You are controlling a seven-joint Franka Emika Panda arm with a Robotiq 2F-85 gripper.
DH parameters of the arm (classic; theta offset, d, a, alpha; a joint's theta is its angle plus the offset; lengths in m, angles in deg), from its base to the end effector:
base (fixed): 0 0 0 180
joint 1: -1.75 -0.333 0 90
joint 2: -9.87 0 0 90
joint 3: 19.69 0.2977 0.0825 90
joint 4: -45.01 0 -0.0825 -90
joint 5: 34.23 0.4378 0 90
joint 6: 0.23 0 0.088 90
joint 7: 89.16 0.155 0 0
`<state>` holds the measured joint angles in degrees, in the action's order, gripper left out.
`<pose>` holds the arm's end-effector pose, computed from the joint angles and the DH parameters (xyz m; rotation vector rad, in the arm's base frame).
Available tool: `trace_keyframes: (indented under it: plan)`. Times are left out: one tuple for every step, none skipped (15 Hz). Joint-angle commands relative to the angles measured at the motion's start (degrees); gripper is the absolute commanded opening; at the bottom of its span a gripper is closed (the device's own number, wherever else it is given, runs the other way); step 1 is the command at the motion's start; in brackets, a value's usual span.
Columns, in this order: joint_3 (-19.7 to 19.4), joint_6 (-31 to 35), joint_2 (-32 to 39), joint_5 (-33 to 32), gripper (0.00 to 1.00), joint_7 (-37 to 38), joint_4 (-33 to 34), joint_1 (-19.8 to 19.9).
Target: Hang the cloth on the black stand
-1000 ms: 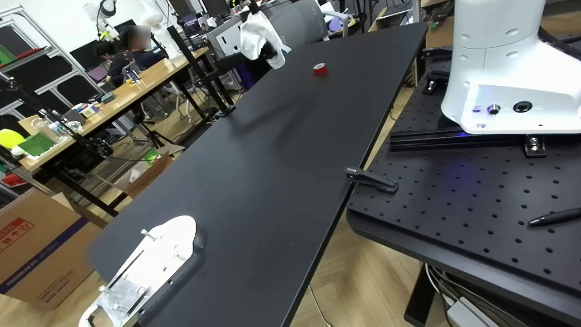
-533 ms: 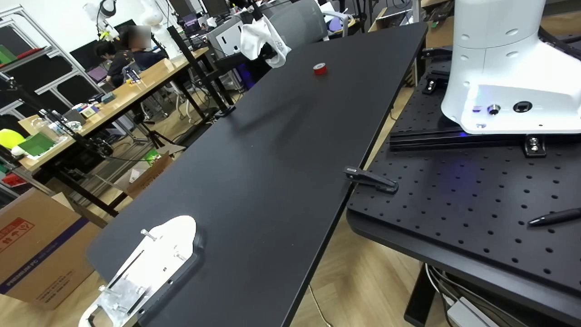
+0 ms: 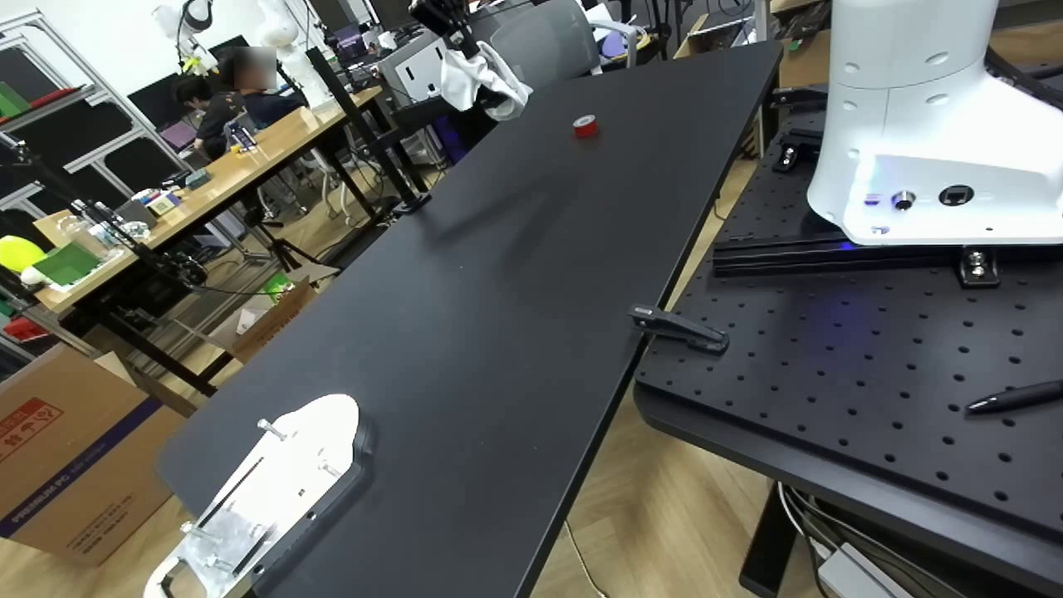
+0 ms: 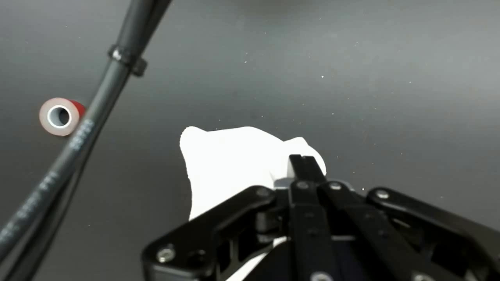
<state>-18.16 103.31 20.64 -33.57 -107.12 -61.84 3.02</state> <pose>0.6105 0.0041 0.3085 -3.0283 -0.4795 0.3703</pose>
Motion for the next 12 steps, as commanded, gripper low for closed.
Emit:
trace_keyframes:
  plan:
    - [0.45,-2.52,4.53,1.49,0.00,-2.17,4.08,0.02]
    - [0.57,-2.71,5.54,1.47,0.00,-2.54,4.58,0.06]
    - [0.68,-2.89,6.38,1.41,0.00,-2.83,5.06,0.10]
    - [0.76,-2.87,7.04,1.09,0.00,-3.05,5.44,0.09]
    - [0.82,-3.04,7.54,0.76,0.00,-3.27,5.85,0.08]
    - [0.87,-3.35,7.95,0.45,0.26,-3.44,6.23,0.06]
    - [0.93,-3.47,8.09,0.20,0.27,-3.82,6.49,0.08]
    - [0.98,-3.73,8.07,-0.02,0.31,-4.04,6.73,0.07]
    - [1.05,-4.17,7.88,-0.16,0.39,-4.13,6.90,0.04]
    - [1.13,-4.61,7.45,-0.38,0.45,-4.10,6.98,-0.04]
    - [1.20,-4.89,7.17,-0.70,0.51,-4.07,7.20,-0.15]
    - [1.25,-5.06,6.65,-1.14,0.59,-3.95,7.31,-0.32]
